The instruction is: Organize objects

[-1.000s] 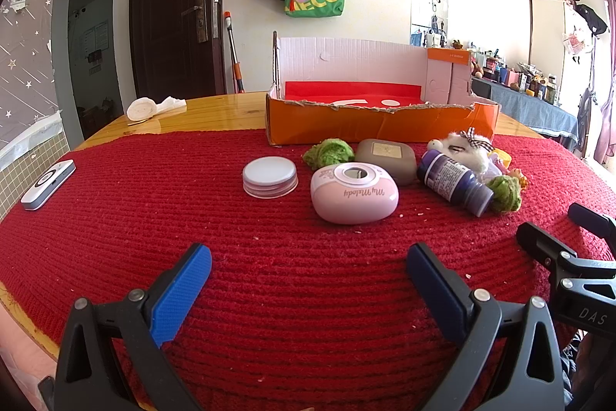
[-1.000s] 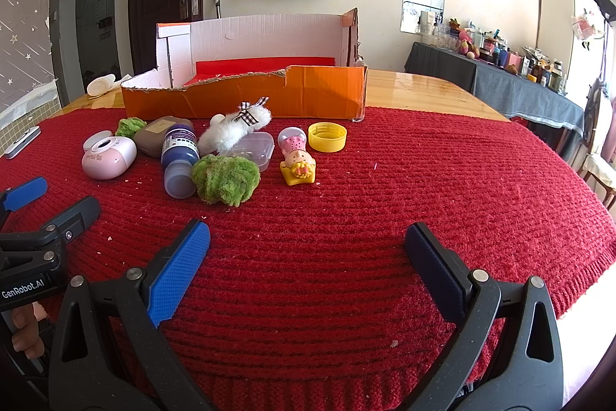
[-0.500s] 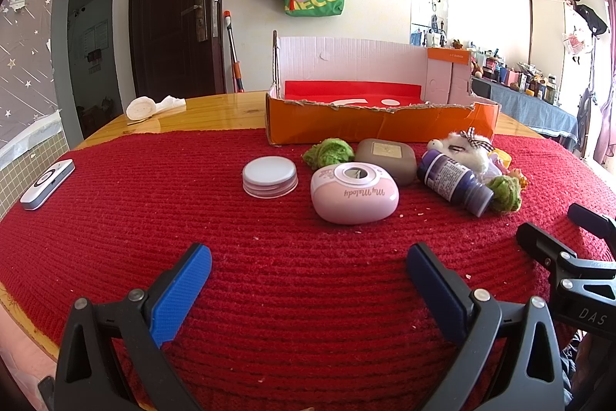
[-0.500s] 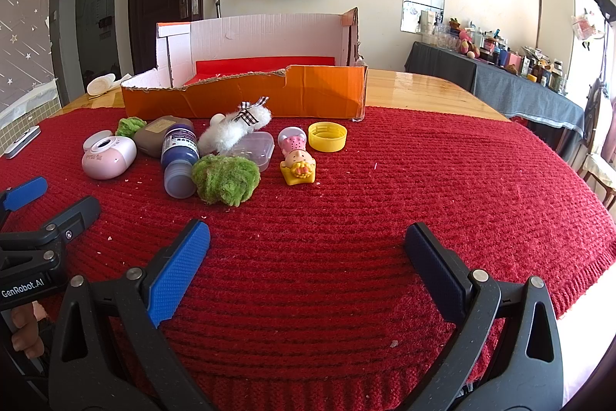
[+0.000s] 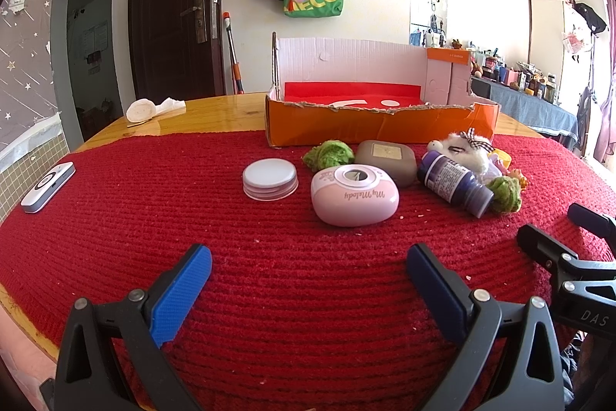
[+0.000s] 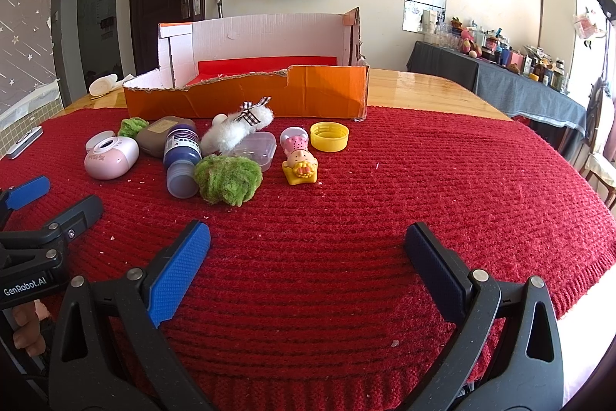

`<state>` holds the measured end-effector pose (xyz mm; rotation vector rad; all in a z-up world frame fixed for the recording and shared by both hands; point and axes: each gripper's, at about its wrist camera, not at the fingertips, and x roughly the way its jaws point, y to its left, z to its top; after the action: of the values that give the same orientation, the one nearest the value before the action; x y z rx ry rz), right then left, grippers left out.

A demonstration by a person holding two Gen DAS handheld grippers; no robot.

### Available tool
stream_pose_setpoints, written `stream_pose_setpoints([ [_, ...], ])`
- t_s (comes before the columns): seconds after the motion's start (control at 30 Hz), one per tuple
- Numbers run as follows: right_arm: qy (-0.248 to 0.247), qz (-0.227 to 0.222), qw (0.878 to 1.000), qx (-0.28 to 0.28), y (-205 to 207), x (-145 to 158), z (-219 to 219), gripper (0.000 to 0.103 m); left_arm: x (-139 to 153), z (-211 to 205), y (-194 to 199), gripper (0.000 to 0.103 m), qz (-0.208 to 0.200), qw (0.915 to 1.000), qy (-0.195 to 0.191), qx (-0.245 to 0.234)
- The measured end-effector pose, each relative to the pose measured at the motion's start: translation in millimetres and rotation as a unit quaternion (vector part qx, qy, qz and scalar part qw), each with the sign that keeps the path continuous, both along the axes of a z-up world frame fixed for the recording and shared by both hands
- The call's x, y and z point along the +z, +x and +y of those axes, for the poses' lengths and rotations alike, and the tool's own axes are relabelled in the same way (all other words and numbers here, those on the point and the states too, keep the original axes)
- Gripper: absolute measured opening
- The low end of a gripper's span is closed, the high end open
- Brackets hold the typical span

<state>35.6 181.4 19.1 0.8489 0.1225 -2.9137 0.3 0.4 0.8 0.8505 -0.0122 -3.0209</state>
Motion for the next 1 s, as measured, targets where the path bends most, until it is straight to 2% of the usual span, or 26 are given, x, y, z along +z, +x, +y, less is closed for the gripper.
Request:
stream_pose_setpoints([
  [0.23, 0.0, 0.0, 1.0, 0.02, 3, 5, -2, 0.103, 8, 2, 2, 0.103, 0.007, 1.0, -0.001, -0.006],
  [0.53, -0.001, 0.017, 1.0, 0.026, -6, 31, 4, 0.103, 31, -7, -11, 0.103, 0.003, 0.9998, 0.017, -0.013],
  [0.77, 0.001, 0.003, 1.0, 0.02, -30, 46, 14, 0.103, 38, -6, -28, 0.103, -0.019, 0.9992, 0.023, -0.028],
  [1.0, 0.016, -0.041, 0.999, 0.022, -57, 44, 16, 0.102, 38, 1, -43, 0.1, -0.051, 0.9976, 0.02, -0.041],
])
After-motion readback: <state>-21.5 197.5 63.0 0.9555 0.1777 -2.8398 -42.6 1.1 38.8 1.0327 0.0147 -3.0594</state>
